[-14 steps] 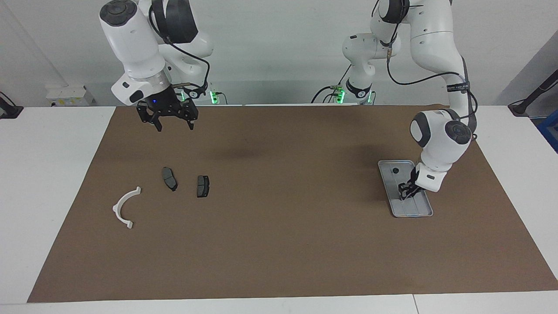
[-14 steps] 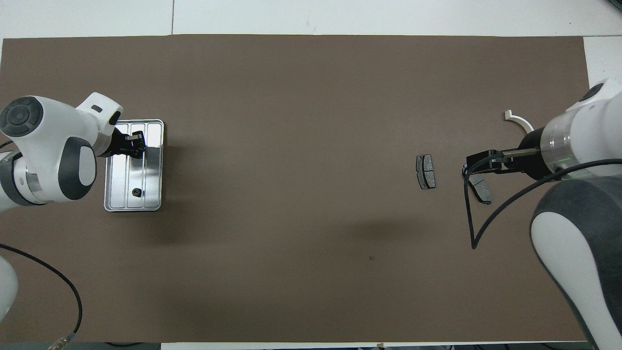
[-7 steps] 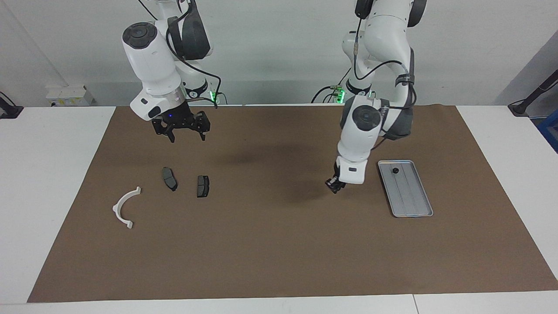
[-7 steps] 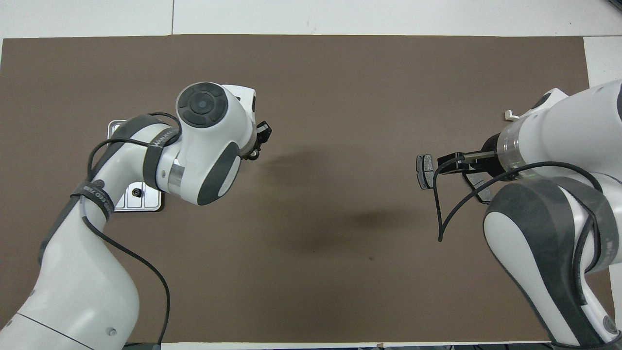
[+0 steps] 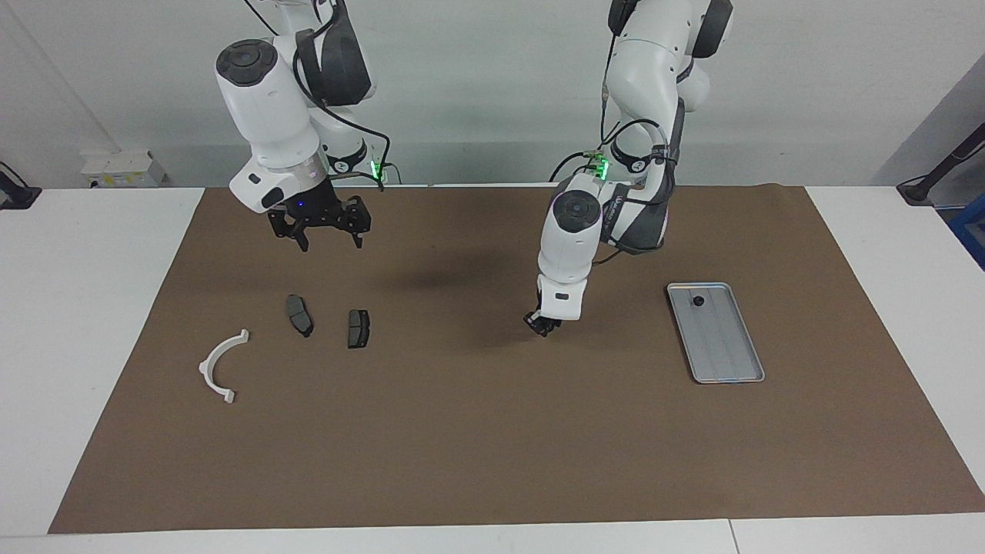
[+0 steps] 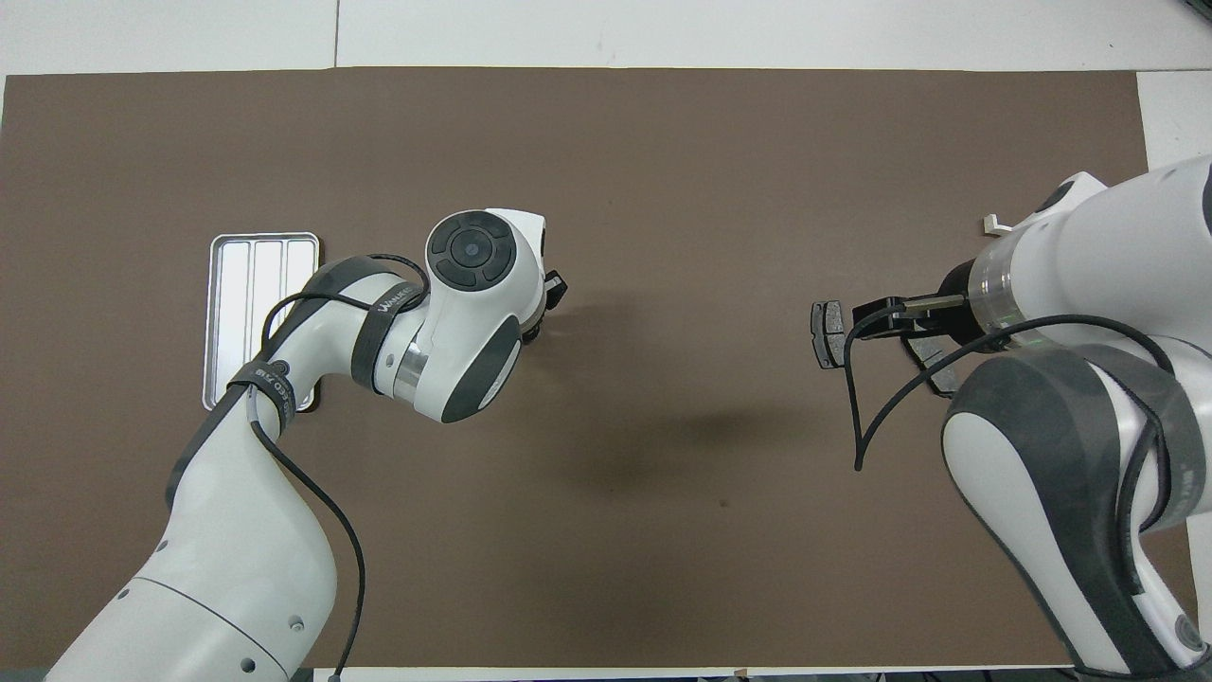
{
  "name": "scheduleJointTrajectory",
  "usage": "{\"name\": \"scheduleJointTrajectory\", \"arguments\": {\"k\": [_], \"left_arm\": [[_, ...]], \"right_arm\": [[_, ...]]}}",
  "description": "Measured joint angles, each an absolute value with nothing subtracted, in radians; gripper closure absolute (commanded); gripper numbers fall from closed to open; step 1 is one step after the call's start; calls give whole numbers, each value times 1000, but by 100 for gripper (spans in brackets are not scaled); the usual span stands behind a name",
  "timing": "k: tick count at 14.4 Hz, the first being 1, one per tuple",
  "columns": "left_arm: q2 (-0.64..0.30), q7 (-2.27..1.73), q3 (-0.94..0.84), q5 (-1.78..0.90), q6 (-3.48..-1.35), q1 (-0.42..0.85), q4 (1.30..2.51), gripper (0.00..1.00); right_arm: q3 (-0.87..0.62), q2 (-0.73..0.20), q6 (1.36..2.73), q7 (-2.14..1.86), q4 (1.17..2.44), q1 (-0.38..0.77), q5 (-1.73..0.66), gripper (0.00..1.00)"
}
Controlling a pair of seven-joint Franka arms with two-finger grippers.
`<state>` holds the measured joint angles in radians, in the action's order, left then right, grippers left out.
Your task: Place bearing gear from tray to pile
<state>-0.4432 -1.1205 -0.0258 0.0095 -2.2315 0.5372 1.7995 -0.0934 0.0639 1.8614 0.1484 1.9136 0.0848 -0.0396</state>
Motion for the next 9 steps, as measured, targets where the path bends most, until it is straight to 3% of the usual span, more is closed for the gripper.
{"name": "scheduleJointTrajectory", "arguments": {"k": [1, 2, 3, 9], "left_arm": [[-443, -1121, -26, 10, -2247, 540, 1814, 95], [-441, -1121, -25, 11, -2250, 542, 1817, 70], [-440, -1121, -25, 11, -2250, 542, 1817, 1], [-393, -1019, -8, 16, -2172, 513, 1834, 0]], "right_arm": [[-93, 64, 1861, 148, 1914, 85, -40, 0], [-93, 64, 1861, 151, 1914, 85, -40, 0], [-94, 64, 1861, 159, 1914, 86, -40, 0], [-96, 42, 1896, 344, 1916, 161, -40, 0]]}}
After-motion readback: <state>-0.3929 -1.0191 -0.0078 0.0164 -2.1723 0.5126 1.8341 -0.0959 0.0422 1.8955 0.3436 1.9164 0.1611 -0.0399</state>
